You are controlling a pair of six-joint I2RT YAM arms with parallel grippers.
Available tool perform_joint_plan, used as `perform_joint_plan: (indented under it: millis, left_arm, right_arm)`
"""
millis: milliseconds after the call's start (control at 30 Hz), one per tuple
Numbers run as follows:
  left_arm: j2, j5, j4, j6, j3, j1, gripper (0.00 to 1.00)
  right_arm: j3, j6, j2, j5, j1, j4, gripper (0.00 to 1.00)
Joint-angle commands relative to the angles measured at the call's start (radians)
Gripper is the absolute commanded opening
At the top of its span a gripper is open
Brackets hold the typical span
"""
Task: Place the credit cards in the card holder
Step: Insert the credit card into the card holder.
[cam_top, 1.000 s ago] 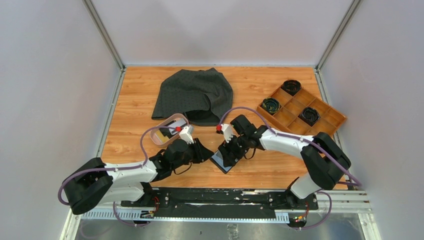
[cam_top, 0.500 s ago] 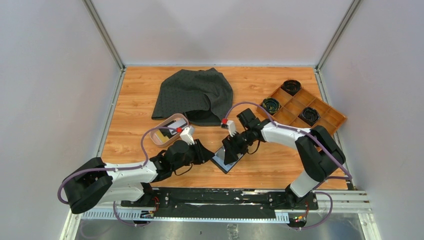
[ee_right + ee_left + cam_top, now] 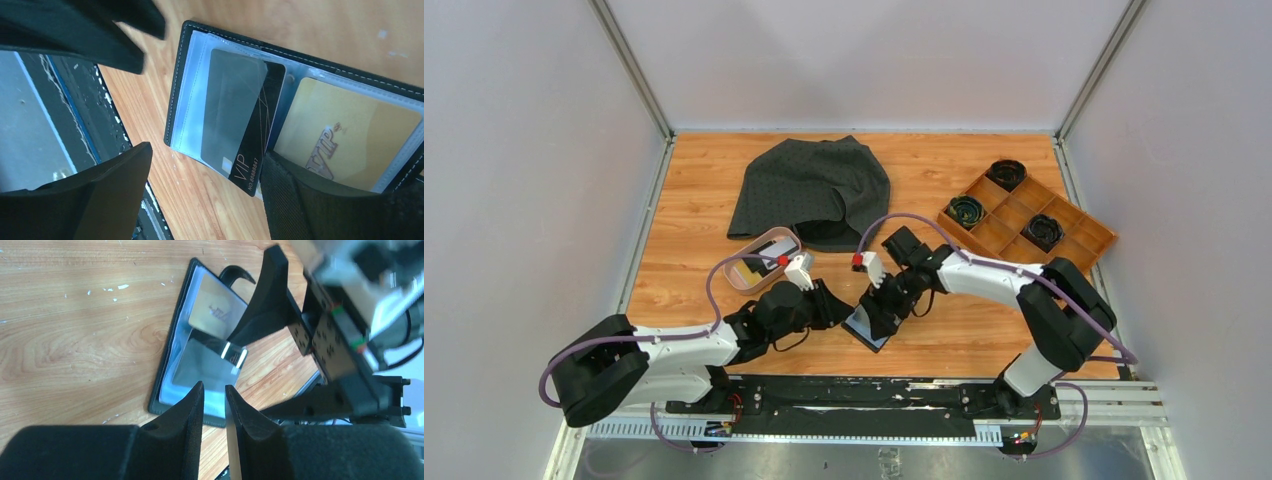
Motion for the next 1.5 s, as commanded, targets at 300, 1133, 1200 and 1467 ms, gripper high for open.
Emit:
perform_joint_plan:
  millis: [300, 1133, 1200, 1467]
  left_arm:
    - [-0.070, -0.028, 0.006, -0.048, -0.066, -0.031, 0.25]
    - [0.131, 0.041, 0.002, -0.211, -0.035, -0.189, 0.13]
    - [0.154, 0.051, 0.001, -0.211, -0.033, -0.195, 0.13]
    - [0.210, 0.022, 0.004, -0.208, -0.026, -0.194, 0.14]
  right_arm:
    - [0.053, -0.078, -0.021, 0.079, 0.062, -0.106, 0.81]
    - [0.114, -0.097, 0.123, -0.075, -0.050, -0.191, 0.73]
    - [0.113, -0.103, 0.122, -0.075, -0.048, -0.194, 0.72]
    - [0.113, -0.125, 0.126, -0.065, -0.024, -0.207, 0.65]
